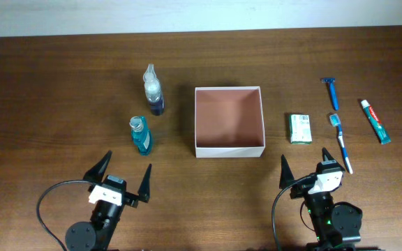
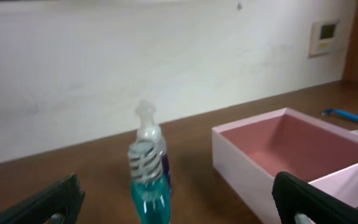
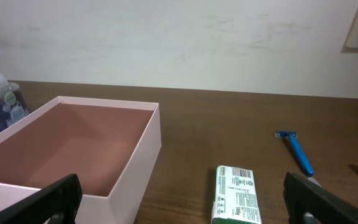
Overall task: Pack container
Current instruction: 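Move the left gripper down over the teal Listerine bottle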
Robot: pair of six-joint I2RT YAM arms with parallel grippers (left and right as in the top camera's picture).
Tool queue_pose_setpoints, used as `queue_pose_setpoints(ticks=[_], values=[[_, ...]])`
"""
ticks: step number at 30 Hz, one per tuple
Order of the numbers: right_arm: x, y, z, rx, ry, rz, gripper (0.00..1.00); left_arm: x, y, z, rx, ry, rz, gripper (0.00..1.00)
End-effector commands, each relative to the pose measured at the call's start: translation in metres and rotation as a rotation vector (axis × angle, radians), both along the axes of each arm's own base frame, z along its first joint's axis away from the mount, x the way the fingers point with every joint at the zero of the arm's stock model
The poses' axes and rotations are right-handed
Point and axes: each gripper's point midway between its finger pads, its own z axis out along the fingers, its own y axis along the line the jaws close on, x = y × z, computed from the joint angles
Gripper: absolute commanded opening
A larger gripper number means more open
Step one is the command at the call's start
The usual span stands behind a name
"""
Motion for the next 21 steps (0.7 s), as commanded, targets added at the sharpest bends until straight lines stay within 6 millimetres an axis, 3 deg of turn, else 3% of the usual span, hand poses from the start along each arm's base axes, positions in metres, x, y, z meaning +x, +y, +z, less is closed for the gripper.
queue_pose_setpoints(ticks=[1, 11, 14, 17, 21], values=[[0.000, 0.000, -0.002, -0.005, -0.002, -0.007, 0.99, -0.008, -0.007, 0.025, 0.019, -0.062, -0.042, 0.99], [0.000, 0.000, -0.002, -0.005, -0.002, -0.007, 0.99, -0.008, -0.007, 0.109, 0.027, 0.023, -0.045, 0.99], [0.000, 0.000, -0.002, -0.005, -0.002, -0.007, 0.99, -0.012, -0.038, 0.134, 0.097, 0.016, -0.246, 0.99], [0.000, 0.000, -0.002, -0.005, -0.002, -0.007, 0.99, -0.013, -0.052, 0.144, 0.098, 0.022, -0.354, 1.00], [0.000, 0.000, -0.002, -0.005, -0.002, -0.007, 0.99, 0.009, -0.042, 0.136, 0.025, 0.131, -0.289, 0.99]])
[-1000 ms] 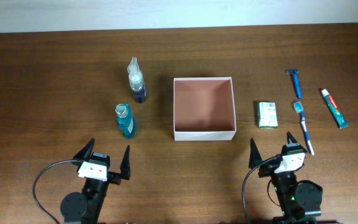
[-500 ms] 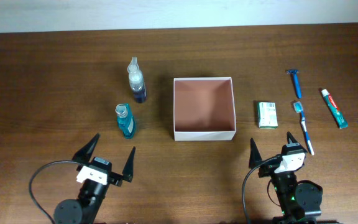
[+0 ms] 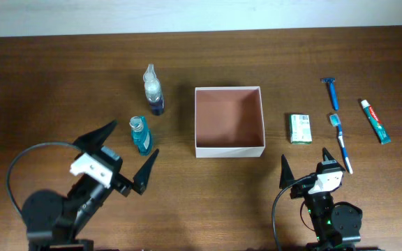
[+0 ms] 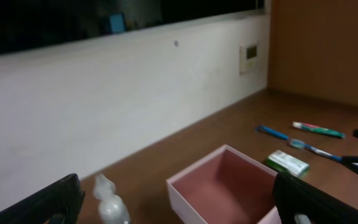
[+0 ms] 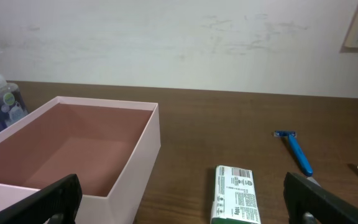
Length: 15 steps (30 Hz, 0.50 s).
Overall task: Pack container
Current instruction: 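Move the left gripper down over the teal Listerine bottle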
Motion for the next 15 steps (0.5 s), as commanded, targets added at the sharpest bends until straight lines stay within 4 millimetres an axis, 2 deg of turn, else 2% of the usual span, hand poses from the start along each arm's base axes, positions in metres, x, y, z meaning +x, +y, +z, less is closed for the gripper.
queue_pose_setpoints(ticks=[1, 5, 11, 15], values=[[0.000, 0.000, -0.002, -0.005, -0.002, -0.004, 0.99, 0.014, 0.004, -0.008, -0.055, 0.134, 0.030, 0.99], [0.000, 0.000, -0.002, -0.005, -0.002, -0.004, 0.99, 0.041, 0.028, -0.028, -0.103, 0.429, 0.202, 0.99], [0.000, 0.000, -0.002, -0.005, -0.002, -0.004, 0.99, 0.063, 0.027, -0.026, -0.095, 0.573, 0.199, 0.99], [0.000, 0.000, -0.002, -0.005, -0.002, -0.004, 0.99, 0.074, 0.025, -0.042, -0.093, 0.636, 0.192, 0.99]])
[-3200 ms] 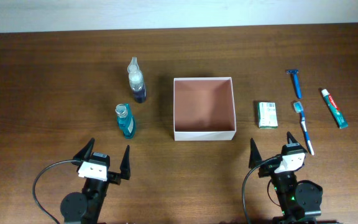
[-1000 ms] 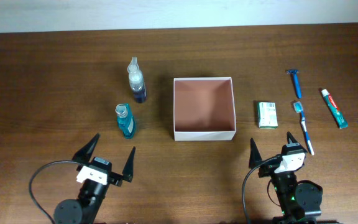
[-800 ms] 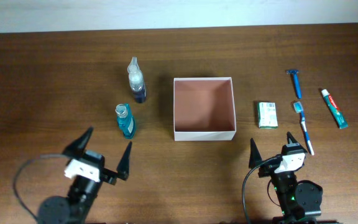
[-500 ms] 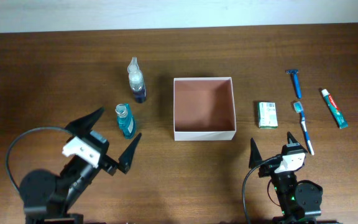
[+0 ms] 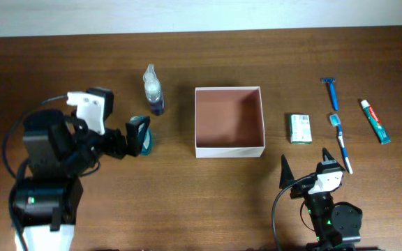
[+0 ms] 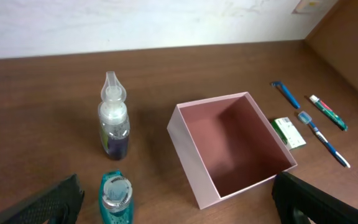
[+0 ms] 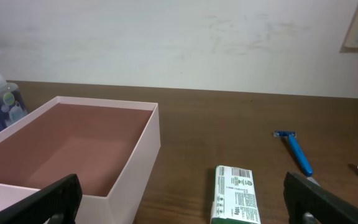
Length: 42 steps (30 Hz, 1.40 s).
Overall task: Pack container
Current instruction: 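Move the left gripper down over the teal Listerine bottle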
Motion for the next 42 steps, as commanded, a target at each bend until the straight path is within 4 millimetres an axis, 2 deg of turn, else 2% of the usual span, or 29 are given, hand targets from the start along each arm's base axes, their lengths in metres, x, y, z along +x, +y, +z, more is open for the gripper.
queue_pose_setpoints(ticks=[1, 3, 8, 11, 17, 22, 28, 34, 42], values=[[0.000, 0.000, -0.002, -0.004, -0.002, -0.003, 0.99, 0.009, 0.002, -0.008, -0.010, 0.044, 0.014, 0.99], [0.000, 0.000, -0.002, -0.004, -0.002, -0.003, 0.99, 0.015, 0.007, -0.017, 0.021, 0.062, 0.038, 0.99], [0.000, 0.000, -0.002, -0.004, -0.002, -0.003, 0.99, 0.025, 0.038, -0.052, 0.145, 0.180, 0.229, 0.99], [0.000, 0.000, -0.002, -0.004, -0.002, -0.003, 0.99, 0.029, 0.035, -0.069, 0.206, 0.224, 0.239, 0.99], [0.000, 0.000, -0.002, -0.004, -0.002, -0.003, 0.99, 0.040, 0.013, -0.099, 0.285, 0.286, 0.192, 0.99], [0.000, 0.000, -0.002, -0.004, -0.002, -0.003, 0.99, 0.048, 0.032, -0.127, 0.354, 0.367, 0.301, 0.99], [0.000, 0.000, -0.002, -0.004, -0.002, -0.003, 0.99, 0.050, 0.026, -0.156, 0.365, 0.453, 0.271, 0.99], [0.000, 0.000, -0.002, -0.004, -0.002, -0.003, 0.99, 0.051, 0.023, -0.173, 0.374, 0.500, 0.254, 0.99], [0.000, 0.000, -0.002, -0.004, -0.002, -0.003, 0.99, 0.050, 0.019, -0.177, 0.378, 0.512, 0.240, 0.99]])
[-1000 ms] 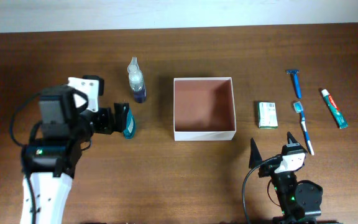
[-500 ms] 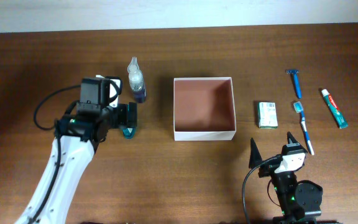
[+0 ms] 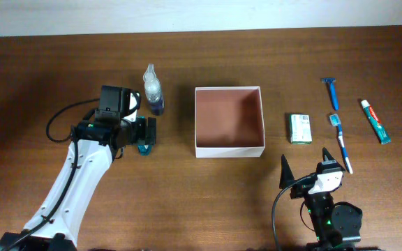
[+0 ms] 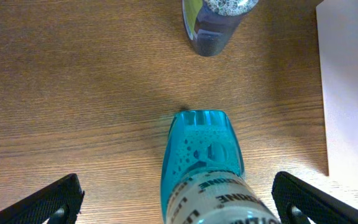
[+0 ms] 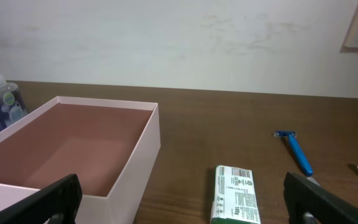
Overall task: Pack container
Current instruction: 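Move the left gripper down over the teal Listerine bottle, then close the left gripper on the Listerine bottle cap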
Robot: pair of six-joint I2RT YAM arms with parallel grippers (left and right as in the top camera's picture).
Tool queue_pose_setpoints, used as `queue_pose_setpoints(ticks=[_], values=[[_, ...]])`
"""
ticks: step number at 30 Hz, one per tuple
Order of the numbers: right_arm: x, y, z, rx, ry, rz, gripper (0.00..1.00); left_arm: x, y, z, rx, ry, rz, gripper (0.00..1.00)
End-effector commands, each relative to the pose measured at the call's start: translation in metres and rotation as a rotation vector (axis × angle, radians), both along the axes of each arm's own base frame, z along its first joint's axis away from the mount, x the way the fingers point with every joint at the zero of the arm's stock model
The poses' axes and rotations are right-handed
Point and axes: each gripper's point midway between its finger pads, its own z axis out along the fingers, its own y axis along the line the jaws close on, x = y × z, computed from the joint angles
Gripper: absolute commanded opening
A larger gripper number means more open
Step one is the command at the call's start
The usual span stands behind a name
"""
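An open pink box [image 3: 229, 122] stands mid-table. A teal bottle [image 4: 205, 163] stands left of it, and my left gripper [image 3: 139, 132] hangs open right over it, one finger on each side without touching. A dark blue spray bottle [image 3: 153, 90] stands just behind the teal bottle. Right of the box lie a green packet [image 3: 299, 128], a toothbrush [image 3: 340, 144], a blue razor [image 3: 331, 91] and a toothpaste tube [image 3: 375, 120]. My right gripper [image 3: 305, 171] rests open at the front edge, facing the box [image 5: 73, 155] and the packet [image 5: 235, 194].
The dark wooden table [image 3: 54, 70] carries only these items. A white wall [image 5: 179, 43] runs behind its far edge. My left arm's black cable [image 3: 61, 122] loops out to the left of the arm.
My left arm has reached forward and tipped down; its open gripper went from left of the teal bottle to directly over it. The right arm has not moved.
Both grippers began parked open at the front edge. My left arm then lifted and turned, stood raised left of the bottles looking down on the box, and now hangs open over the teal bottle. No item has shifted and the right arm stayed parked.
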Motion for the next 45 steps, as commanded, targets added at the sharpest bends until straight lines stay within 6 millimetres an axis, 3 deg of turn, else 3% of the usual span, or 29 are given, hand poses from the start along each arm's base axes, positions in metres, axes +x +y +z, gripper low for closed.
queue_pose_setpoints(ticks=[1, 16, 37, 45], values=[[0.000, 0.000, -0.002, -0.005, -0.002, -0.003, 0.99, 0.004, -0.004, 0.002, -0.001, -0.007, 0.003, 0.99], [0.000, 0.000, -0.002, -0.005, -0.002, -0.003, 0.99, 0.011, -0.006, -0.010, 0.003, 0.003, -0.002, 0.99], [0.000, 0.000, -0.002, -0.005, -0.002, -0.003, 0.99, 0.013, -0.006, -0.009, 0.001, -0.006, -0.002, 0.99], [0.000, 0.000, -0.002, -0.005, -0.002, -0.003, 0.99, 0.010, -0.005, -0.010, 0.003, 0.008, -0.003, 0.75]])
